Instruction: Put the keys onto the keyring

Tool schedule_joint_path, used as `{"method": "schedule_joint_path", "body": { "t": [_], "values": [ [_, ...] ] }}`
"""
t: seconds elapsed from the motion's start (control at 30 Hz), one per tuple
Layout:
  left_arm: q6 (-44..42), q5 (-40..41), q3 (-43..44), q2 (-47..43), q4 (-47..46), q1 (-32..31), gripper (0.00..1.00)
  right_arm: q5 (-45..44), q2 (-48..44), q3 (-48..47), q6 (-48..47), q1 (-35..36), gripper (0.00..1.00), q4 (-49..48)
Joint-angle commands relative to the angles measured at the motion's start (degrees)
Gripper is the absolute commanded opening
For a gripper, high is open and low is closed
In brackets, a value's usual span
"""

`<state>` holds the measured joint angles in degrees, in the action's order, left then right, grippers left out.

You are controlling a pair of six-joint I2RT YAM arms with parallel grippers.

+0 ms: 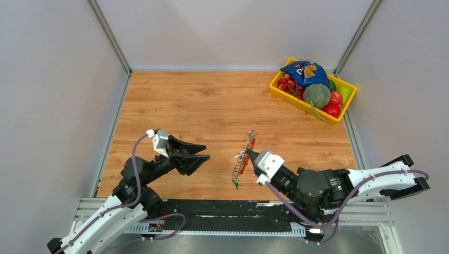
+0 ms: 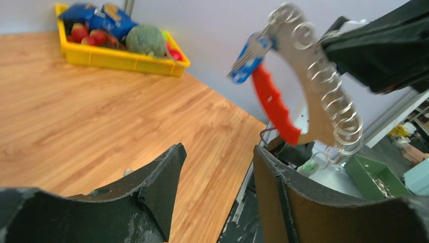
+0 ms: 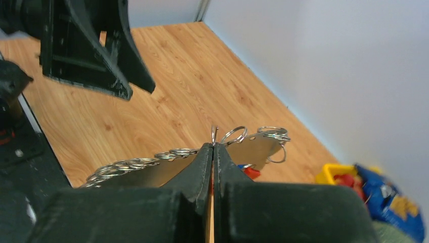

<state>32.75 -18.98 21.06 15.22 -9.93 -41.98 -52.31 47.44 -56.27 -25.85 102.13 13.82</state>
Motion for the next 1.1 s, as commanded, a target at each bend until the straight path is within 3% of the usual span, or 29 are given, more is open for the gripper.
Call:
{"method": "schedule_joint_path", "body": {
  "t": [0.0,0.3,0.53,0.77,1.07],
  "values": [
    [1.1,1.0,-0.1,7.0,-2.0,0.0,0.64,-9.9,-3.6,-5.0,20.5,-1.7,0.00,8.1],
    [6.7,3.8,-0.1,25.5,-8.8,0.0,0.65,-9.0,-5.7,-4.7,40.0,-6.3,0.00,18.0],
    [8.7,0.7,3.0,42.7,-13.1,0.0,0.67,6.5,-3.1,-3.0,43.3,-23.8,0.00,20.0],
    [9.6,0.0,6.4,56.2,-18.2,0.0,0.68,9.5,-3.6,1.6,47.6,-36.8,0.00,16.5],
    [11.6,-1.0,14.3,70.3,-17.8,0.0,0.66,13.5,-4.6,7.7,53.3,-49.7,0.00,12.7]
  ]
}}
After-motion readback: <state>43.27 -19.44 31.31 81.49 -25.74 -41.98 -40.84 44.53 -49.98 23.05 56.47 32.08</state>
